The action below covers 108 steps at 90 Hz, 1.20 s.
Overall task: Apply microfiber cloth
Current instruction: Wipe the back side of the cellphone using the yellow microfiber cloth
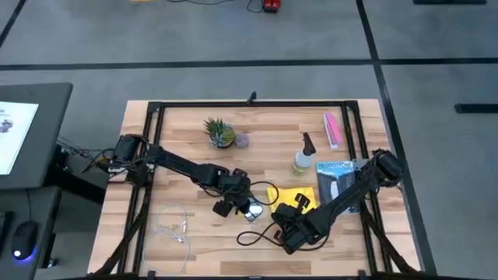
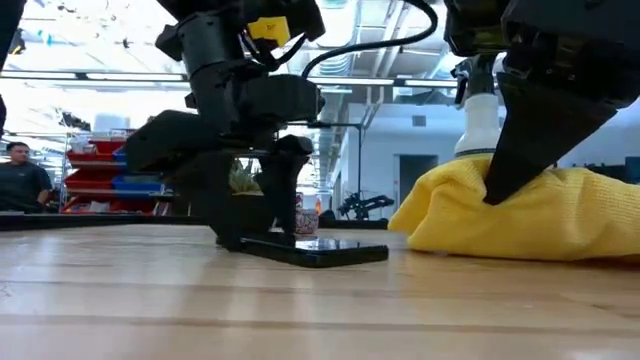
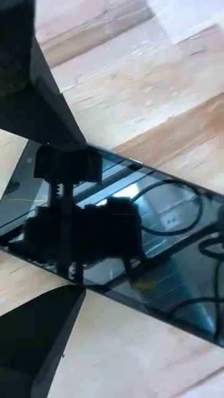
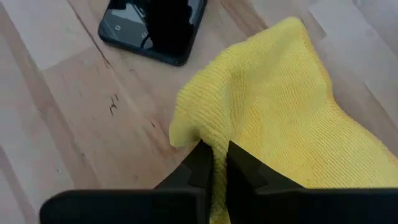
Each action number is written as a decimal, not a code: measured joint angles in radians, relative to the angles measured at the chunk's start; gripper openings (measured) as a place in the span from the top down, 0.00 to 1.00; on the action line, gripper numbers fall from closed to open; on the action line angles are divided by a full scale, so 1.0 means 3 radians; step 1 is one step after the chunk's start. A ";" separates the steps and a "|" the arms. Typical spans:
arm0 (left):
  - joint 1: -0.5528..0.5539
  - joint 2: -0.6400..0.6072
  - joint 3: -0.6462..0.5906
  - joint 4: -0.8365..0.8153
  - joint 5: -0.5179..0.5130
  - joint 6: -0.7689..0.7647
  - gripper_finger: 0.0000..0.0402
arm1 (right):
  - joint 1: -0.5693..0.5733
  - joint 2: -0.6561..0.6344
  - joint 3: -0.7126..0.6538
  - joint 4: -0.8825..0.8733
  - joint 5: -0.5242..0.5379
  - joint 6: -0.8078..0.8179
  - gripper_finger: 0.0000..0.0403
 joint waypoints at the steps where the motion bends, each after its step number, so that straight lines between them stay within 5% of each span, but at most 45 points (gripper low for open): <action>1: 0.0000 0.0000 0.0000 0.0002 0.0000 0.0012 0.13 | 0.0000 0.0000 0.0000 0.0000 0.0000 0.0000 0.97; 72: 0.0010 -0.0006 0.0023 -0.0299 -0.0174 -0.0064 0.13 | -0.0007 0.0000 0.0000 0.0050 -0.0001 -0.0050 0.97; 108: 0.0011 -0.0008 0.0023 -0.0302 -0.0163 0.0960 0.13 | -0.0006 0.0000 0.0000 0.0058 -0.0001 -0.0050 0.97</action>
